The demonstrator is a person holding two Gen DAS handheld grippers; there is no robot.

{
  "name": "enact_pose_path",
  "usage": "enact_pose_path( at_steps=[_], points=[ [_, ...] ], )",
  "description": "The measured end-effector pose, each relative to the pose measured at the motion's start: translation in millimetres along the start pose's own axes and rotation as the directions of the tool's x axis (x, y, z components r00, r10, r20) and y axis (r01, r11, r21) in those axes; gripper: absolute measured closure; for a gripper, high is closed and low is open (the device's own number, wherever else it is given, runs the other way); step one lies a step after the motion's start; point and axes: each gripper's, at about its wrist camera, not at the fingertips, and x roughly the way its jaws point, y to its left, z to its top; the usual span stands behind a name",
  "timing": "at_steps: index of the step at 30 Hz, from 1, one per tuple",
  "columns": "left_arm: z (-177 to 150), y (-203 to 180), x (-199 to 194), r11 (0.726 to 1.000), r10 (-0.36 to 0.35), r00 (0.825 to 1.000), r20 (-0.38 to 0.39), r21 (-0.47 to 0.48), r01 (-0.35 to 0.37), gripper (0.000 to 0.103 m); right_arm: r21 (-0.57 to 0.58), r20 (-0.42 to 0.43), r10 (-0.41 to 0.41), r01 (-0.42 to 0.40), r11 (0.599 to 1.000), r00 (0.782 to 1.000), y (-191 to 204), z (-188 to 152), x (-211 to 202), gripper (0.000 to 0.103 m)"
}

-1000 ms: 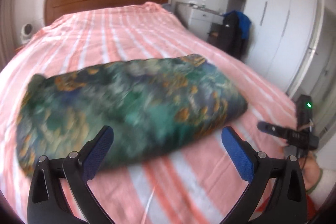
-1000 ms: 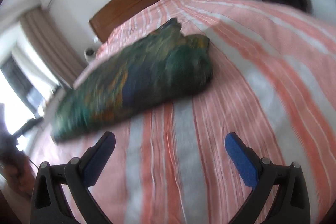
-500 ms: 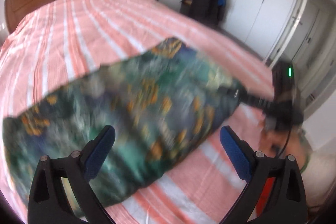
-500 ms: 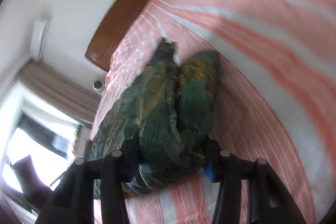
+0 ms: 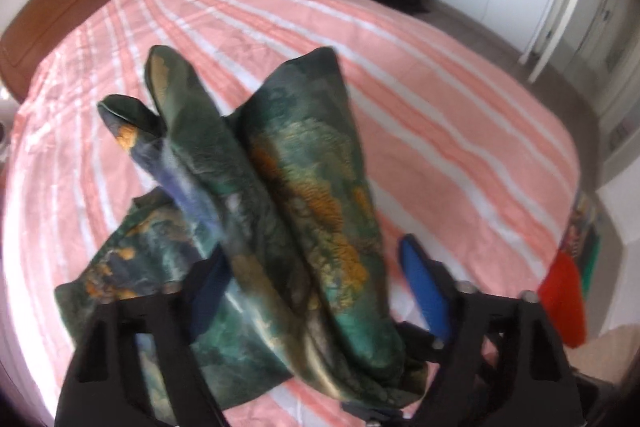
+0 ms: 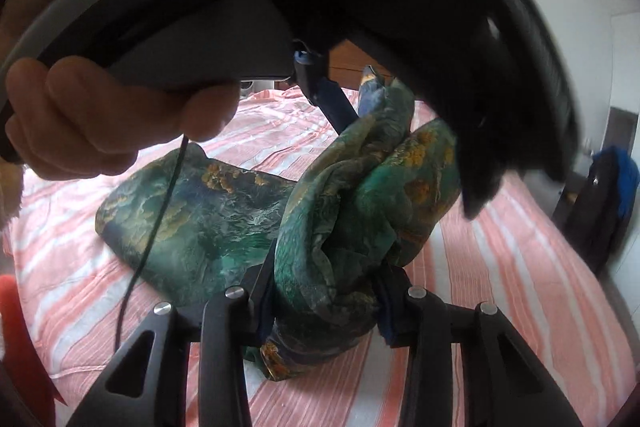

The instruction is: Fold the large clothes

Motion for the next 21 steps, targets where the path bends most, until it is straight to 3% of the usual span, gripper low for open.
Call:
enact_pose_path(
  at_steps=[5, 7, 8, 9, 12, 13, 17, 21],
  points=[
    [-12, 10, 0, 0.998, 0.018, 1.0, 0.021, -0.065, -0.016, 0.076, -0.082, 0.002, -0.028, 0.028, 0.996, 1.0, 16, -2, 4, 0.064],
    [-19, 19, -7, 0.996, 0.018, 0.999, 0.05, -0.092, -0.013, 0.081, -0.082, 0.004, -0.029, 0.029, 0.996, 1.0, 10, -2, 7, 0.064],
    [-22, 27, -9, 0.994, 0.012, 0.998, 0.061, -0.106, -0.006, 0.083, -0.079, 0.006, -0.028, 0.029, 0.996, 1.0, 20, -3, 0, 0.064],
    [-27, 35, -13, 0.992, 0.013, 0.997, 0.07, -0.125, -0.005, 0.083, -0.073, 0.005, -0.022, 0.023, 0.997, 1.0, 22, -2, 1, 0.057],
    [-48, 79, -23, 0.979, 0.021, 0.996, 0.092, -0.206, -0.002, 0.083, -0.035, -0.006, 0.081, -0.081, 0.996, 0.997, 26, 7, -16, 0.027],
    [-56, 99, -27, 0.969, 0.019, 0.995, 0.1, -0.249, 0.006, 0.083, -0.012, -0.004, 0.128, -0.128, 0.992, 0.992, 25, 10, -24, 0.021],
    [-105, 182, -42, 0.911, 0.022, 0.991, 0.135, -0.411, 0.036, 0.083, 0.095, 0.045, 0.229, -0.232, 0.968, 0.972, 8, 14, -47, 0.019],
    [-166, 256, -49, 0.835, 0.069, 0.986, 0.149, -0.549, 0.024, 0.083, 0.166, -0.05, 0.24, -0.229, 0.959, 0.969, 2, 7, -16, 0.019]
  ],
)
